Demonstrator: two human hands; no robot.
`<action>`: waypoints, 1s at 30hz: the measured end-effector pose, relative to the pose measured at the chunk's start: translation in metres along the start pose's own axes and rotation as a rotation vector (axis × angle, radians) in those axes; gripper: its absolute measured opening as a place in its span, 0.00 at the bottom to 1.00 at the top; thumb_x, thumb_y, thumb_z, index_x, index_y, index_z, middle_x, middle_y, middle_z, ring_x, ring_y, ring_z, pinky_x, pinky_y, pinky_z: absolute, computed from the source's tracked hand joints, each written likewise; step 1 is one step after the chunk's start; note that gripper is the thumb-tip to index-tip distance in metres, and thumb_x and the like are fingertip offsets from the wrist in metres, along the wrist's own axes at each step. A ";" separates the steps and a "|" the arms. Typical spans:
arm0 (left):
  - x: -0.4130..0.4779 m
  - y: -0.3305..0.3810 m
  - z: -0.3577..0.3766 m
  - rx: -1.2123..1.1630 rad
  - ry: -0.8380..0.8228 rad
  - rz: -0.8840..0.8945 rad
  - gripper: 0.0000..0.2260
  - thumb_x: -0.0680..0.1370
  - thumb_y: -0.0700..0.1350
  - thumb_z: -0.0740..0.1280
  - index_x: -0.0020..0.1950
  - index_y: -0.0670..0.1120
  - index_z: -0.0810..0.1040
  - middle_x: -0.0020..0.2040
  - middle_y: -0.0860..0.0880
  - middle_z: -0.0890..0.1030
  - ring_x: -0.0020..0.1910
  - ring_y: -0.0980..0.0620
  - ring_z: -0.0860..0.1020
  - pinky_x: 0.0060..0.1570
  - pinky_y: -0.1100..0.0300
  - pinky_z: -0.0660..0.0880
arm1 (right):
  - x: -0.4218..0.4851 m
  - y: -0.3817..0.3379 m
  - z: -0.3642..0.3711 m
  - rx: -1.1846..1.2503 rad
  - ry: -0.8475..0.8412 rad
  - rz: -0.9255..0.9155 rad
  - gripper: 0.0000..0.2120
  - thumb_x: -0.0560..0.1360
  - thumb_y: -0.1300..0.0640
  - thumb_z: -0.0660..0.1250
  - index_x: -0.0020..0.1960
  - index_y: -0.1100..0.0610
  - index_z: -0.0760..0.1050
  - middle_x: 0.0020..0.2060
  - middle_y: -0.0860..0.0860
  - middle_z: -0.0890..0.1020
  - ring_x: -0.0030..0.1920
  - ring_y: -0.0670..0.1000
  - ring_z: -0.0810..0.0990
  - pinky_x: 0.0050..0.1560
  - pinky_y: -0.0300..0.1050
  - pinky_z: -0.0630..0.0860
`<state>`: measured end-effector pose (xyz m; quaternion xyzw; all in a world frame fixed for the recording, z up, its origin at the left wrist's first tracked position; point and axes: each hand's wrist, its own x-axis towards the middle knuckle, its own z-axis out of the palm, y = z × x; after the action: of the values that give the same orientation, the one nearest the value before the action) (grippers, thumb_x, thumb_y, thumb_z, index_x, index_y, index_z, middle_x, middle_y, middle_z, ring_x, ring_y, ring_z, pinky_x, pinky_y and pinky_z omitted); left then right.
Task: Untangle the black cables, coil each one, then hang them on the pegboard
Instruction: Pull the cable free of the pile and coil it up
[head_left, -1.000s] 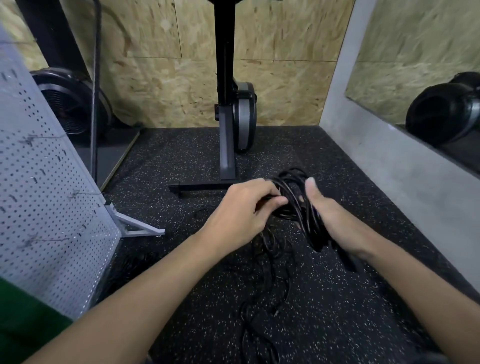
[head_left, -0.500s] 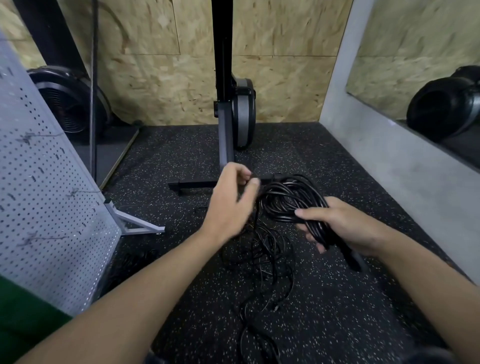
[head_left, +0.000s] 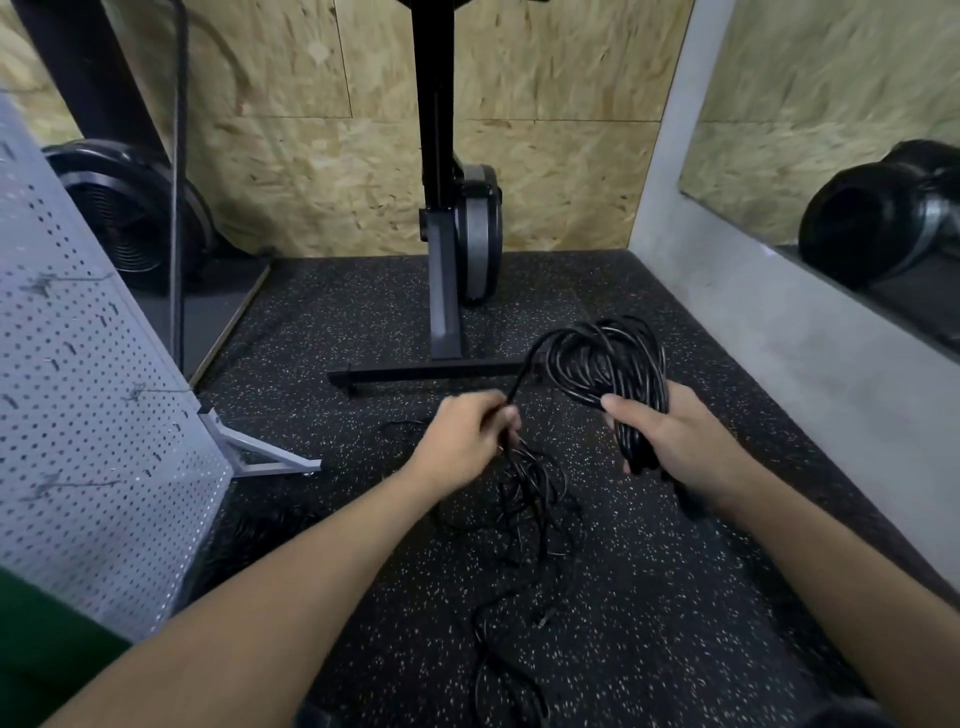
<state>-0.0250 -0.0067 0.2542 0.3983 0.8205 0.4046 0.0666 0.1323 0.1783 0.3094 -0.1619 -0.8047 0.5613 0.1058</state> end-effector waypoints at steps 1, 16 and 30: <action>-0.001 0.018 -0.011 -0.035 0.058 0.039 0.12 0.86 0.45 0.64 0.45 0.46 0.82 0.39 0.54 0.85 0.39 0.59 0.82 0.41 0.58 0.77 | 0.002 0.003 0.001 -0.060 0.054 -0.029 0.13 0.83 0.53 0.67 0.44 0.60 0.75 0.36 0.51 0.78 0.37 0.54 0.79 0.43 0.56 0.78; -0.028 0.041 -0.027 -0.167 -0.077 -0.080 0.15 0.87 0.51 0.62 0.48 0.49 0.84 0.35 0.51 0.86 0.39 0.50 0.85 0.50 0.51 0.81 | 0.003 0.003 0.044 0.240 0.141 0.066 0.13 0.82 0.51 0.68 0.48 0.62 0.79 0.36 0.50 0.83 0.35 0.54 0.83 0.43 0.53 0.80; -0.032 0.048 -0.008 -0.095 -0.227 -0.093 0.22 0.87 0.50 0.60 0.35 0.46 0.78 0.29 0.45 0.82 0.27 0.47 0.77 0.29 0.62 0.72 | 0.000 0.002 0.060 0.335 0.074 0.030 0.08 0.79 0.60 0.73 0.50 0.66 0.83 0.44 0.62 0.87 0.45 0.59 0.86 0.51 0.56 0.83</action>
<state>0.0222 -0.0166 0.2871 0.3993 0.8052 0.3920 0.1965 0.1112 0.1269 0.2870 -0.1747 -0.6928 0.6828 0.1526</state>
